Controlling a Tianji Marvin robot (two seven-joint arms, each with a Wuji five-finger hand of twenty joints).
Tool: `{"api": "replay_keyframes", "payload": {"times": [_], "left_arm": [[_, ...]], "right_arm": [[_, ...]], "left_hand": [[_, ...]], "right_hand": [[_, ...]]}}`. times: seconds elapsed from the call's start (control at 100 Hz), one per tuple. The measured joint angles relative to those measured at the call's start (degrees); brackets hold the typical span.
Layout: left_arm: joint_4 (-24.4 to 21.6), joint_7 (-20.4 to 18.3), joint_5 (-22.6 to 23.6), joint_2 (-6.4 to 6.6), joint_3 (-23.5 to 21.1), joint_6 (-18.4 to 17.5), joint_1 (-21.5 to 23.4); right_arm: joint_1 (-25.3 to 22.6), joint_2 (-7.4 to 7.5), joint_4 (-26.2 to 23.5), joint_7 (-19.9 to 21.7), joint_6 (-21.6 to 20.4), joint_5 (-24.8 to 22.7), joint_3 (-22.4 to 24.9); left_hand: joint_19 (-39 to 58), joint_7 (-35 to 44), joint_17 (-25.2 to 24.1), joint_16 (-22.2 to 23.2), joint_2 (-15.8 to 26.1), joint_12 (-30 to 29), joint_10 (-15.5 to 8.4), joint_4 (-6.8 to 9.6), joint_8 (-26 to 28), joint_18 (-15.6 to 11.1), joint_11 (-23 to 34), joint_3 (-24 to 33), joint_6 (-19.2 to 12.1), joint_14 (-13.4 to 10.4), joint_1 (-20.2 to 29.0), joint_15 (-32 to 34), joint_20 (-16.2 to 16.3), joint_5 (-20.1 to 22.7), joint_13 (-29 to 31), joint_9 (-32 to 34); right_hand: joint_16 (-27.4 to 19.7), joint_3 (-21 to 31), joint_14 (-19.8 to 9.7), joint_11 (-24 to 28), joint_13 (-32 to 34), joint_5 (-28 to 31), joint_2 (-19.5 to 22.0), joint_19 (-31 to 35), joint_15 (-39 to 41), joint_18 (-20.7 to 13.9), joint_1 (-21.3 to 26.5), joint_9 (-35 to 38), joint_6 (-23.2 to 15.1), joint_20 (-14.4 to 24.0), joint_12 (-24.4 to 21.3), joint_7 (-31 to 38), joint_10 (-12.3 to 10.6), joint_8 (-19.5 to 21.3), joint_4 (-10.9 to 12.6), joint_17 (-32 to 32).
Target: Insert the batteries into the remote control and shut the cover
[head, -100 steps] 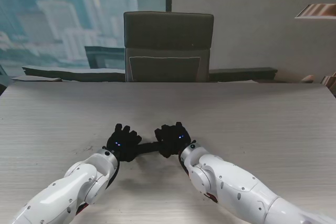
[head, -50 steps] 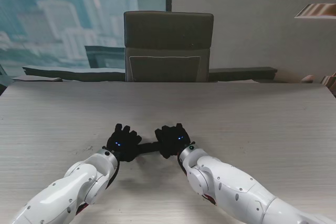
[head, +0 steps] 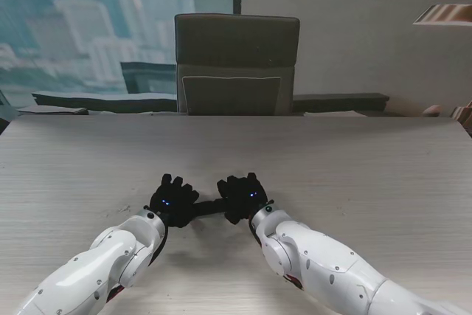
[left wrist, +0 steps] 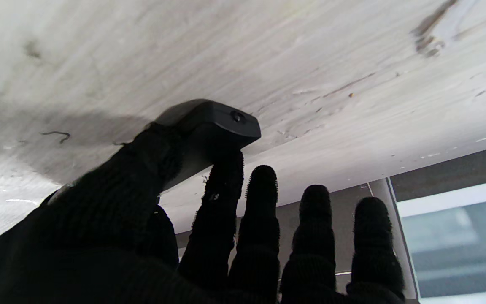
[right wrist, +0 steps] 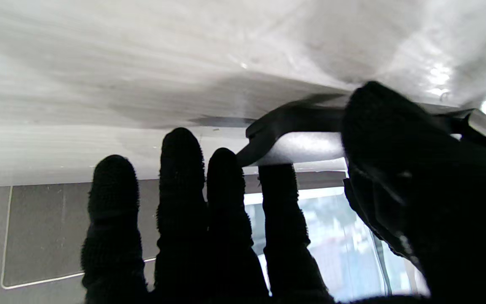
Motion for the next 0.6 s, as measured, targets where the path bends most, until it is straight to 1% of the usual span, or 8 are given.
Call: {"api": "replay_keyframes", "payload": {"times": [0.08,0.34,0.43,0.6], "left_arm": [[-0.01,-0.02,0.02,0.0,0.0,0.0,0.0],[-0.03,-0.06,0.05,-0.02,-0.09,-0.03,0.05],[-0.04,-0.06,0.05,-0.04,-0.13,-0.04,0.08],[-0.01,0.02,0.04,-0.04,-0.09,-0.04,0.08]], "right_arm": [[-0.04,0.06,-0.08,-0.03,-0.27,-0.05,0.04],[0.65,0.24,0.05,1.0,-1.37,0.25,-0.54],[0.77,0.25,0.05,1.69,-1.45,0.49,-0.56],[0.42,0.69,-0.73,2.36,-1.89,0.16,-0.05]], "left_hand": [[0.0,0.0,0.0,0.0,0.01,0.0,0.0,0.0,0.0,0.0,0.0,0.0,0.01,0.0,0.0,0.0,0.0,0.0,0.0,0.0],[0.0,0.0,0.0,0.0,0.01,0.0,0.0,0.04,0.0,0.0,0.0,-0.03,0.02,0.0,0.0,0.0,0.0,-0.01,0.0,0.0],[0.0,0.0,0.0,0.0,0.02,0.0,0.0,0.04,0.0,0.0,0.0,-0.06,0.02,0.0,0.01,0.0,0.0,-0.02,0.0,0.0],[0.0,0.0,0.0,0.0,0.02,0.0,0.0,0.06,0.0,0.0,0.0,-0.07,0.03,0.0,0.01,0.0,0.0,-0.02,0.0,0.0]], "right_hand": [[0.0,0.0,0.0,0.22,-0.8,-0.35,-0.01,0.0,-0.01,-0.02,-0.59,-1.84,0.05,0.0,0.01,0.0,0.04,0.0,0.0,-0.26],[0.0,-0.15,0.0,0.23,-1.92,-2.51,0.79,0.0,-0.04,-0.02,-0.89,-3.41,1.34,0.0,0.01,-0.66,0.09,0.0,-0.01,-1.33],[0.0,-0.18,0.0,0.23,-2.47,-2.96,0.8,0.0,-0.24,-0.02,-1.52,-3.33,1.5,0.0,0.01,-1.29,0.67,-0.12,-0.01,-1.67],[0.41,-0.64,0.0,0.23,-3.05,-2.96,0.89,0.0,-0.44,-0.02,-1.55,-3.33,1.52,0.0,0.01,-1.3,0.71,-0.37,-0.01,-2.04]]}}
